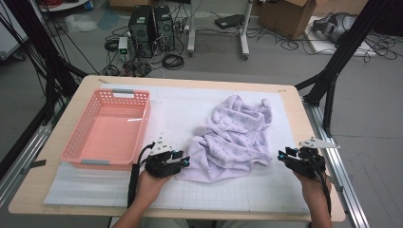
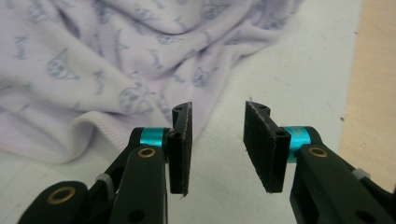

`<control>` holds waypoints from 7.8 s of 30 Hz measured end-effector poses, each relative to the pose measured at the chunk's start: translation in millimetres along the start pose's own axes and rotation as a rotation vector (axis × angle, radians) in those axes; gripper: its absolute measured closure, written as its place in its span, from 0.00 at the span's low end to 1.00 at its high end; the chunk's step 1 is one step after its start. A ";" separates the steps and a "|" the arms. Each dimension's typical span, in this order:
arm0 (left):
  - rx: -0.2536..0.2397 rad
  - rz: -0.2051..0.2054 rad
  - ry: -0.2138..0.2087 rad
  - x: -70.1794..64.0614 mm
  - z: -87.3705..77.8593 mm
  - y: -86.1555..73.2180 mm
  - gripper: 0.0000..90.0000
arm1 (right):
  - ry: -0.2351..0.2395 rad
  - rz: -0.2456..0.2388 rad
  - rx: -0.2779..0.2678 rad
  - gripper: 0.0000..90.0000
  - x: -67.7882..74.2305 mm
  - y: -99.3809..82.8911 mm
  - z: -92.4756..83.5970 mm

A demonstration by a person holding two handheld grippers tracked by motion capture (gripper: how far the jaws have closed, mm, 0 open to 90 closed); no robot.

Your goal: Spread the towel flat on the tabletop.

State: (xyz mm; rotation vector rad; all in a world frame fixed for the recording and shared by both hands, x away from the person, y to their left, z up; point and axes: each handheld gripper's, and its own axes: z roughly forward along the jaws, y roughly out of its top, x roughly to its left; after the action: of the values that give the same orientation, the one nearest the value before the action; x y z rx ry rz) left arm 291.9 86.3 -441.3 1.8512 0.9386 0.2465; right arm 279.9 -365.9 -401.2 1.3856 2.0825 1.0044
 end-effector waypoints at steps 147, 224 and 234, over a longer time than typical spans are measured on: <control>0.062 0.029 0.254 29.8 70.1 53.0 0.90 | 0.402 -0.269 -0.016 0.64 88.2 -15.3 17.4; 0.117 0.087 0.008 -34.9 -66.2 -50.8 0.97 | 0.111 -0.138 0.093 0.69 37.2 -42.1 14.1; 0.118 0.031 -0.041 -49.0 -75.6 -71.3 0.97 | 0.165 -0.171 0.117 0.97 43.6 -60.7 -15.1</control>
State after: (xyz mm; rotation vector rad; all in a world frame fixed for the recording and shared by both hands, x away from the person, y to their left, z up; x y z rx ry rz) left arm 182.3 118.2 -454.5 1.9730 0.9135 0.1743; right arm 215.8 -345.0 -436.9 1.1883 2.3695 0.9682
